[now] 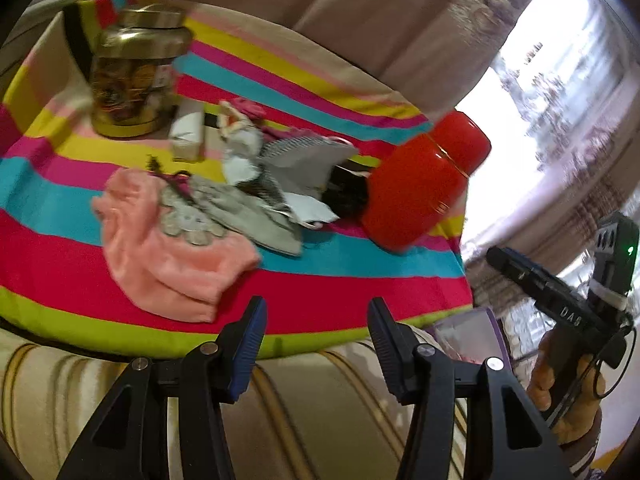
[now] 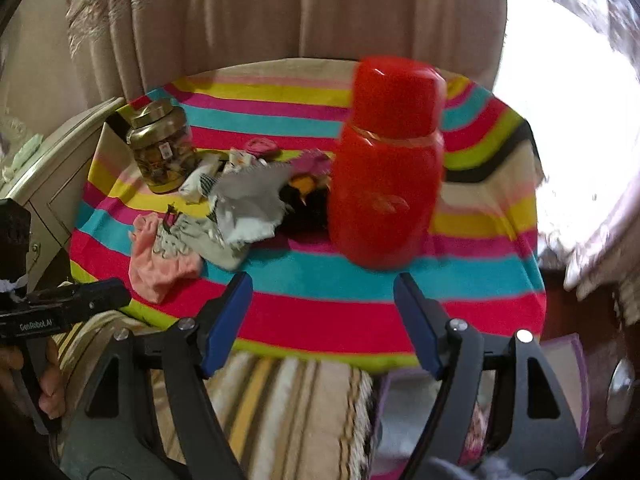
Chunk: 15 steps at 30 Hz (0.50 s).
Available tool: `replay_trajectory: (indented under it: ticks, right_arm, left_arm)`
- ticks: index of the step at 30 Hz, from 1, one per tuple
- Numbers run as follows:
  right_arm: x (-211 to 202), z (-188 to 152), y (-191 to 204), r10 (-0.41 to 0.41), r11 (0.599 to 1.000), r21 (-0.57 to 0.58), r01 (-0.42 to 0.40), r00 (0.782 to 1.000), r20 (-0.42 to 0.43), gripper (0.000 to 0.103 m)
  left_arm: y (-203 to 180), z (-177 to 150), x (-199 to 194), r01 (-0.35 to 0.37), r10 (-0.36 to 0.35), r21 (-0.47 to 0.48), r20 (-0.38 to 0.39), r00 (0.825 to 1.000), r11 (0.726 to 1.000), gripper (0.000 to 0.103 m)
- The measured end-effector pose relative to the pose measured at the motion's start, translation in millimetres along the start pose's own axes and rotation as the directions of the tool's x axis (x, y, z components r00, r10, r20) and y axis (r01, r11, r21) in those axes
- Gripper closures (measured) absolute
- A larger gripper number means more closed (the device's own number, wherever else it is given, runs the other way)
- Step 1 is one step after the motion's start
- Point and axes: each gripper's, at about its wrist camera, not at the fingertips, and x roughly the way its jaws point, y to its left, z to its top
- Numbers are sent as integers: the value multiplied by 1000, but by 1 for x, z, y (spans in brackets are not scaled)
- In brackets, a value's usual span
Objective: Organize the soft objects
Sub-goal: 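Move both grippers back over the striped table toward the remaining items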
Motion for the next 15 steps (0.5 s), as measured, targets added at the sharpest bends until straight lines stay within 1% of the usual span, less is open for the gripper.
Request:
replay_trajectory:
  ticks: [2, 4, 6, 8, 15]
  right_arm:
    - [6, 16, 13, 6, 999, -41, -5, 1000, 18, 20]
    - [11, 29, 26, 10, 996, -87, -8, 999, 31, 17]
    - [20, 45, 43, 5, 989, -151, 3, 999, 52, 16]
    - [31, 58, 58, 1, 980, -198, 9, 999, 50, 15]
    - [70, 99, 102, 39, 949, -313, -21, 998, 50, 13]
  left_arm:
    - [10, 2, 0, -12, 12, -28, 9, 1000, 1000, 50]
    - [18, 3, 0, -15, 16, -56, 14, 1000, 998, 50]
    - [24, 3, 1, -14, 15, -76, 17, 1000, 997, 50]
    - [27, 4, 2, -10, 11, -84, 17, 1000, 996, 50]
    - [36, 5, 5, 3, -1, -111, 15, 1000, 994, 50]
